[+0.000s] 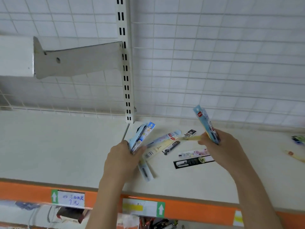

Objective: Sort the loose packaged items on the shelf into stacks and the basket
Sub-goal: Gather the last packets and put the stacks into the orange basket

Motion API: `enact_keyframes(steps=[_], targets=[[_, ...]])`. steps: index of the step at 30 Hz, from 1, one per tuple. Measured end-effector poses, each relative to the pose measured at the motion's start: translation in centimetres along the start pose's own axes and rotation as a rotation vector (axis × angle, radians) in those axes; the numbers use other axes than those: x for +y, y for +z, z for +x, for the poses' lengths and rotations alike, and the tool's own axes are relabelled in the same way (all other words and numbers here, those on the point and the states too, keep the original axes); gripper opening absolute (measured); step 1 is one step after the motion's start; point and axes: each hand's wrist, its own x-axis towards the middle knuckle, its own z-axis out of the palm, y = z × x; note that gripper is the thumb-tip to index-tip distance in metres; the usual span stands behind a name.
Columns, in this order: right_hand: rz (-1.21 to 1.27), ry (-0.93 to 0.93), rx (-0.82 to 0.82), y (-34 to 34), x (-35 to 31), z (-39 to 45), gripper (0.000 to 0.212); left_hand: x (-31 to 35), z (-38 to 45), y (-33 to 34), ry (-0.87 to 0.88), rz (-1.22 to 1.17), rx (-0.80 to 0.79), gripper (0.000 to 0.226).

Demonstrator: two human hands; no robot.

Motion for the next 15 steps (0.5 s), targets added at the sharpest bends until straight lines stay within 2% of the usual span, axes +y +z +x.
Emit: enact_keyframes(steps=[4, 7, 10, 11, 13, 15], targets=[[-0.045, 0.049, 0.023, -0.1, 1.0, -0.4, 0.043, 0.9, -0.3, 0.8, -0.028, 0.122, -0.077, 0.051], [-0.032, 0.067, 0.022, 0.0, 1.9, -0.3, 0.041, 0.8, 0.0, 0.7, -0.033, 0.139, -0.094, 0.034], [-0.028, 0.094, -0.008, 0.5, 2.6, -0.1, 0.025, 0.5, 0.3, 0.0, -0.004, 0.049, -0.056, 0.028], [-0.010, 0.108, -0.021, 0.6, 2.7, -0.2, 0.025, 0.5, 0.4, -0.4, 0.012, 0.019, -0.033, 0.032], [0.015, 0.119, -0.036, 0.8, 3.0, -0.2, 0.043, 0.5, 0.6, -1.1, 0.036, -0.008, 0.012, 0.045], [-0.023, 0.119, -0.043, 0.8, 3.4, -0.3, 0.039, 0.8, 1.1, -1.6, 0.076, -0.012, 0.046, 0.031]])
